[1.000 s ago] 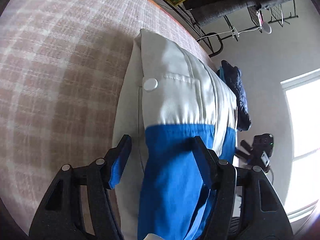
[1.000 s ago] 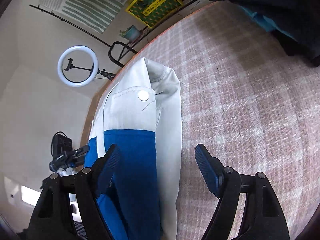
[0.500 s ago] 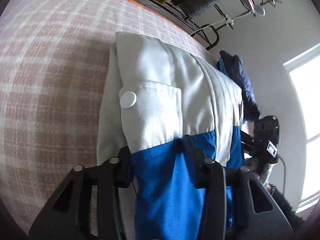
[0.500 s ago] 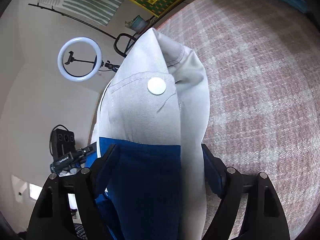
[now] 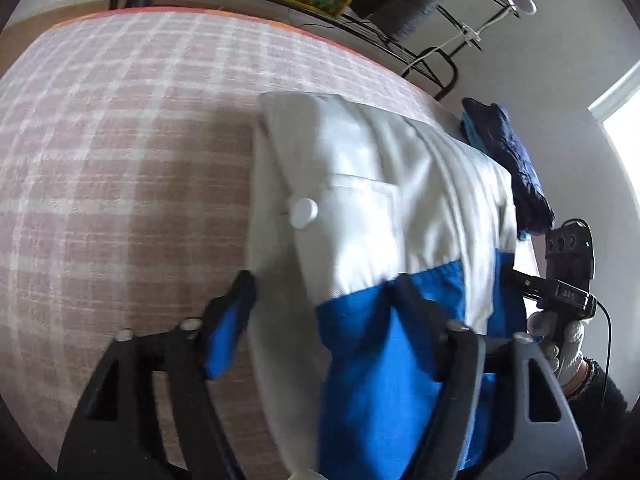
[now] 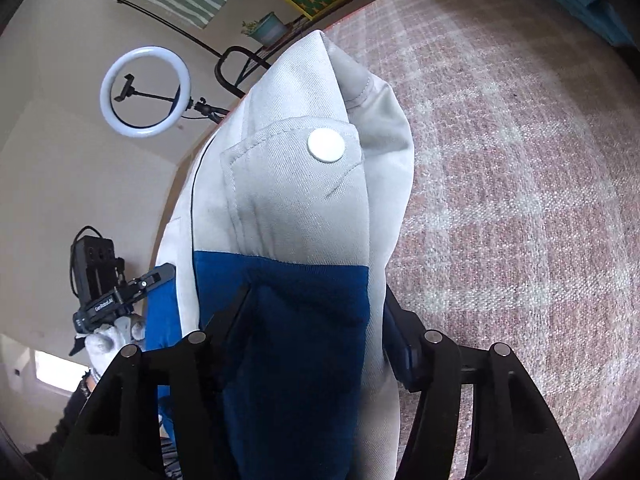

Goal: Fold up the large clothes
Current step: 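Grasp the folded jacket with both tools and lift it off the bed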

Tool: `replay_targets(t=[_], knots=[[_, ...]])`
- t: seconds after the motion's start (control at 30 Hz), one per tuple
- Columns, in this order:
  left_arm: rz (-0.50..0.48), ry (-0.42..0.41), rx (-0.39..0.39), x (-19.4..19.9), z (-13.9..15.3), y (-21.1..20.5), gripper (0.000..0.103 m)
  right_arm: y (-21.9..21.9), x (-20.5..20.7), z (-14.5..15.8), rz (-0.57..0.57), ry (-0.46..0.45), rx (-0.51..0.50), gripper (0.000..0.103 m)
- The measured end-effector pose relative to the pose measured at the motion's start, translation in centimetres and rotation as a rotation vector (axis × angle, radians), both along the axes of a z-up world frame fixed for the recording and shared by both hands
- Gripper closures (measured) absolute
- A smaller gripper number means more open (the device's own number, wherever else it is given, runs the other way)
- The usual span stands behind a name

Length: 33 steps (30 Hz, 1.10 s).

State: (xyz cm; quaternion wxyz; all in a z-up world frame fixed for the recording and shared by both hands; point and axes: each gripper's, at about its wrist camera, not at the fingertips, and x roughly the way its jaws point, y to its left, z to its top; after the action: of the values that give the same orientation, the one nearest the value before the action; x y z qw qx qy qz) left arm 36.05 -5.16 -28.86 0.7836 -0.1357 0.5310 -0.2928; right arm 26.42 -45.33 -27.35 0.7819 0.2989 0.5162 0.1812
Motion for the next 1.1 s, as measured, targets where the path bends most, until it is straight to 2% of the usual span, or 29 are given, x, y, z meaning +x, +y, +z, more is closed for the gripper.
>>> replay_targets(t=[0.1,0.2,0.27,0.33,0.37,0.43,0.5,0.53,0.6,0.67,0.73,0.8,0.87,1.0,1.1], knots=[[-0.010,0.101,-0.104,0.6,-1.7,1.3,0.023,-0.2,-0.1,-0.2,0.011,-0.009,0.012,0.042],[-0.028,0.114,-0.189,0.9,-2.2,1.9,0.021,-0.8,-0.4,-0.5,0.025,-0.012,0.041,0.041],[-0.018,0.177,-0.321,1.3,-3.4,3.0,0.021,-1.2,-0.6,-0.8,0.032,-0.018,0.069,0.041],[0.025,0.200,-0.383,1.5,-3.9,3.9,0.023,-2.1,-1.1,-1.1,0.018,-0.021,0.105,0.041],[0.013,0.202,-0.369,1.5,-3.9,3.5,0.034,-2.3,-1.2,-1.2,0.011,-0.022,0.117,0.041],[0.004,0.190,-0.339,1.2,-3.9,2.5,0.040,-2.1,-1.3,-1.3,0.011,-0.031,0.116,0.041],[-0.001,0.141,-0.257,0.9,-3.1,1.6,0.051,-1.4,-1.4,-1.0,0.017,-0.047,0.081,0.042],[-0.007,0.125,-0.209,0.7,-2.7,0.8,0.061,-1.0,-1.4,-0.9,0.022,-0.051,0.060,0.044],[0.005,0.059,-0.113,-0.3,-1.2,-0.5,0.068,-0.3,-1.5,-0.5,0.025,-0.048,0.001,0.058],[-0.024,-0.059,0.011,-1.9,1.0,-2.3,0.077,0.3,-1.9,0.4,0.029,-0.061,-0.073,0.070],[-0.058,-0.167,0.106,-3.6,3.1,-4.0,0.080,1.5,-2.2,1.7,0.046,-0.089,-0.166,0.079],[-0.074,-0.228,0.158,-5.2,4.6,-5.2,0.082,2.9,-2.9,3.1,0.075,-0.126,-0.280,0.084],[-0.091,-0.280,0.203,-6.7,5.6,-6.3,0.083,3.9,-3.3,4.0,0.090,-0.147,-0.348,0.085],[-0.097,-0.339,0.232,-8.8,7.3,-7.0,0.083,4.8,-4.6,5.8,0.100,-0.196,-0.411,0.086],[-0.096,-0.355,0.222,-8.9,8.4,-6.9,0.084,4.8,-5.2,7.2,0.099,-0.228,-0.423,0.086]])
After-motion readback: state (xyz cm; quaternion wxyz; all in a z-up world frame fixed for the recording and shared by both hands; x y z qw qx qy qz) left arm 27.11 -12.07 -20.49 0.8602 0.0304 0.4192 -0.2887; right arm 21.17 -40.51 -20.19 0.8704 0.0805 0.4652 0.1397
